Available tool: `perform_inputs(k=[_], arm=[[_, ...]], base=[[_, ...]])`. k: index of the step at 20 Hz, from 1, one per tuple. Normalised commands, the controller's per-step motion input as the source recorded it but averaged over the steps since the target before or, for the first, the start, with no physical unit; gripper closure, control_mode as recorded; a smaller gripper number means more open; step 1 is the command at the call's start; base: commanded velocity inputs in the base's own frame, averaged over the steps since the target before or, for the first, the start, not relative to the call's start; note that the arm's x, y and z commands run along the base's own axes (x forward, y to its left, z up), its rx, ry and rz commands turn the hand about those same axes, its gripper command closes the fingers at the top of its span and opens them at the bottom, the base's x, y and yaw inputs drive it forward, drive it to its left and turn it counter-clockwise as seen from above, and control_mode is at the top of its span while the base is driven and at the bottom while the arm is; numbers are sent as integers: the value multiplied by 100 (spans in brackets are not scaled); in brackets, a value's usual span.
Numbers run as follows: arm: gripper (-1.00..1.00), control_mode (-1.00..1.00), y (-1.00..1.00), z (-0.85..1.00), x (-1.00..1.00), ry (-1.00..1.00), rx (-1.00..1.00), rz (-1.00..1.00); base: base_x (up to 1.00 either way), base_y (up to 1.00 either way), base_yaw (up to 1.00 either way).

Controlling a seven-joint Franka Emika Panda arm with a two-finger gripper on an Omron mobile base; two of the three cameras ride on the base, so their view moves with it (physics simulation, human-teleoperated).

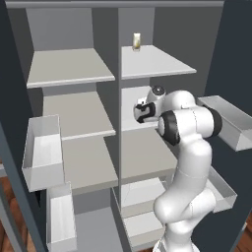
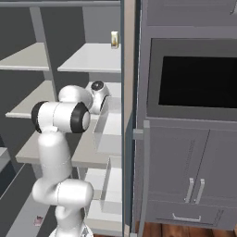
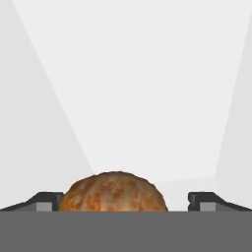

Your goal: Take the tangerine and garlic from the fridge shelf and place them in the freezer drawer to begin freezing them.

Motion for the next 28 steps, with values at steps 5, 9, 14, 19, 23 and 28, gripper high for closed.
perform_inputs(k=[5, 9, 14, 19, 23, 28], arm=[[100, -100, 0, -35, 4, 0, 0, 0], [100, -100, 0, -4, -1, 0, 0, 0], [100, -100, 0, 0, -73, -1, 0, 1], [100, -100, 9, 15, -100, -6, 0, 4], [100, -100, 21, 58, -100, -11, 0, 4], [100, -100, 25, 88, -100, -2, 0, 1]], base=[[0, 0, 0], [0, 0, 0], [0, 0, 0], [0, 0, 0], [0, 0, 0], [0, 0, 0]])
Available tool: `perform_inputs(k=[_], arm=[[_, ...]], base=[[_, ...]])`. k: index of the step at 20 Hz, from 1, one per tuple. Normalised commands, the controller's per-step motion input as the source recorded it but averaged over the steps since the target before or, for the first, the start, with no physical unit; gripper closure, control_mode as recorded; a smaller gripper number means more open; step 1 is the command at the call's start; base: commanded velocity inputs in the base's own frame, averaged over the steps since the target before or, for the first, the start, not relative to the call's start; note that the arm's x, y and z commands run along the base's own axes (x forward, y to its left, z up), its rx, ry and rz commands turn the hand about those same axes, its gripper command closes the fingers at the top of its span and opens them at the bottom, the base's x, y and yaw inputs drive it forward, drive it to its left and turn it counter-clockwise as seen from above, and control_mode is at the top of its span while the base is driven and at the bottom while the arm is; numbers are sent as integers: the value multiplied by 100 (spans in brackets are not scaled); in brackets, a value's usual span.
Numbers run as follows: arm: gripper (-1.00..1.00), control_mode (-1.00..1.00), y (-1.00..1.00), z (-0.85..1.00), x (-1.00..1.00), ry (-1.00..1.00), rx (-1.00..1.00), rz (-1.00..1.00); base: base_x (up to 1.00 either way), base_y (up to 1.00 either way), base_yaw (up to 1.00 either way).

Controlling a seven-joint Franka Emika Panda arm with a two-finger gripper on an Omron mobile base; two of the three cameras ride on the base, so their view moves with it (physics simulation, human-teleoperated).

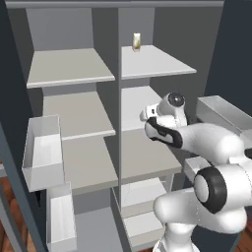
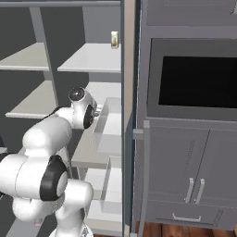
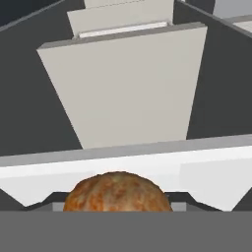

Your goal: Take the tangerine and garlic from the fridge shelf and place them in the freezer drawer to begin freezing them.

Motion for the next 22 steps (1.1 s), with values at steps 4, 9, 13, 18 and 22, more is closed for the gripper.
perform_inputs(k=[4, 9, 13, 18, 22], arm=[[100, -100, 1, 97, -100, 0, 0, 1], [100, -100, 6, 64, -100, 7, -7, 2], [100, -100, 0, 44, -100, 0, 0, 11], [100, -100, 0, 5, -65, 0, 0, 9], [100, 100, 0, 0, 0, 0, 0, 0]], base=[[0, 0, 0], [0, 0, 0], [0, 0, 0], [0, 0, 0], [-12, 0, 0]])
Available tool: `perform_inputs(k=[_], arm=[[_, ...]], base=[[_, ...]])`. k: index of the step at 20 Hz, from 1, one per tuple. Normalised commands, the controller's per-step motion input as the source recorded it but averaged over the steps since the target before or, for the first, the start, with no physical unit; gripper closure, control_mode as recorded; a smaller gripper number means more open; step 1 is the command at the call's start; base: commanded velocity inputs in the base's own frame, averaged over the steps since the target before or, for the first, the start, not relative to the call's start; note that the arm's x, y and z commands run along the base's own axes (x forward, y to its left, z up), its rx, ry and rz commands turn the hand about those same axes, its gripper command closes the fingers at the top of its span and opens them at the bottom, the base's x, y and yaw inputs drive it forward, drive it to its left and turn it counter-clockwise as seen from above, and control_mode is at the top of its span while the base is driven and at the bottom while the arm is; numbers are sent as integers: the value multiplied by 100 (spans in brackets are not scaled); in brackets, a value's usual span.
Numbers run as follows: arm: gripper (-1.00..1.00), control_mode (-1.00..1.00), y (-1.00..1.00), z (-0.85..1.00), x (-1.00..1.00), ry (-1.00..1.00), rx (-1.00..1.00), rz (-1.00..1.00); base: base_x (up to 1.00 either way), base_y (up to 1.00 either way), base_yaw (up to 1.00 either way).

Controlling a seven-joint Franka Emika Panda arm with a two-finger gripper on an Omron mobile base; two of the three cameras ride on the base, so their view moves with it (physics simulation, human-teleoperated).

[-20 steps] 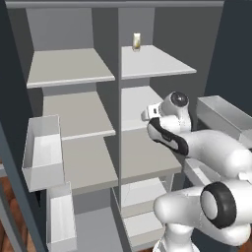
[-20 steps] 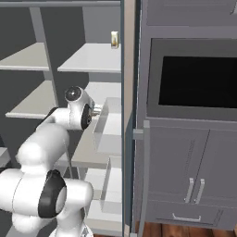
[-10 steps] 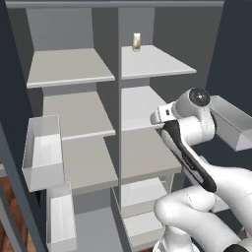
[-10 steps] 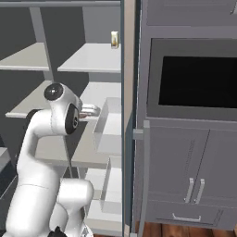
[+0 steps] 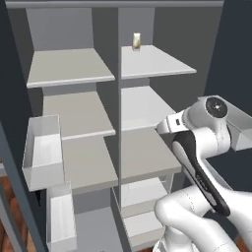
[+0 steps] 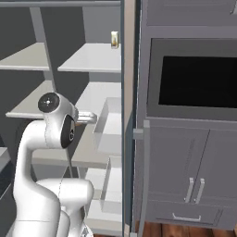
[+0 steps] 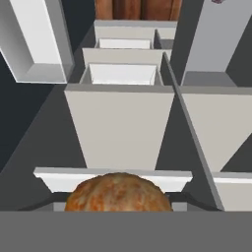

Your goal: Take the tangerine and garlic from the fridge shelf and place them in the freezer drawer to begin freezing them.

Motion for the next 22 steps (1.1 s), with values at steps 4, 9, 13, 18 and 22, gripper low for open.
perform_inputs(k=[4, 9, 13, 18, 22], arm=[[100, 100, 0, 0, 0, 0, 0, 0], [100, 100, 0, 0, 0, 0, 0, 0], [100, 100, 0, 0, 0, 0, 0, 0], [100, 100, 0, 0, 0, 0, 0, 0], [100, 100, 0, 0, 0, 0, 0, 0]], base=[[-55, -6, 8], [-49, -19, 23], [-18, -44, 32], [0, -22, 26], [-14, -6, 26]])
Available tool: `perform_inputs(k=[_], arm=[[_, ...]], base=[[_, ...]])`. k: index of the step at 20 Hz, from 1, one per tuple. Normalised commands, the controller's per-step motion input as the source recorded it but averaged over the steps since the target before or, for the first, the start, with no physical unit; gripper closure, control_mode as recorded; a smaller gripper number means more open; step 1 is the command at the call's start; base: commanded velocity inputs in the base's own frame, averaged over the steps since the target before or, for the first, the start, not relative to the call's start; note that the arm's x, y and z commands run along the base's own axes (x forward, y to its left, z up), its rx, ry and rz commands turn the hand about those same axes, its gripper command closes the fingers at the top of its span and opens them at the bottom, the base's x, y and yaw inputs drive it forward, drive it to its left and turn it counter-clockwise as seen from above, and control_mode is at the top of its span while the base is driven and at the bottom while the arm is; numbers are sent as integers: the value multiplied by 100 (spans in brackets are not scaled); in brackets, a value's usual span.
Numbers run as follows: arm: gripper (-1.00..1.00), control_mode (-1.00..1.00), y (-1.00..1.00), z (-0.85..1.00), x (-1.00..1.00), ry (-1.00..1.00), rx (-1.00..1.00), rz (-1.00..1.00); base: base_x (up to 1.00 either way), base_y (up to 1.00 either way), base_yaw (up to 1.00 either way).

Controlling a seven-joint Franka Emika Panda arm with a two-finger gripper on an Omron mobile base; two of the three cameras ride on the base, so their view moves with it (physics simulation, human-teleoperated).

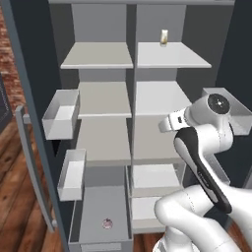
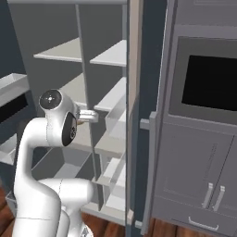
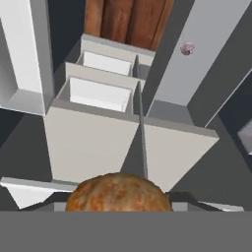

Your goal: Take the tangerine and garlic from the fridge shelf and place them in the freezer drawer to begin freezing them.

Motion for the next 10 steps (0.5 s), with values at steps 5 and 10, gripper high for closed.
perform_inputs(k=[5, 10], arm=[[100, -100, 12, -4, -2, 12, -14, 14], [100, -100, 47, -28, 2, 32, -17, 19]], base=[[-11, 2, 11], [0, 0, 0]])
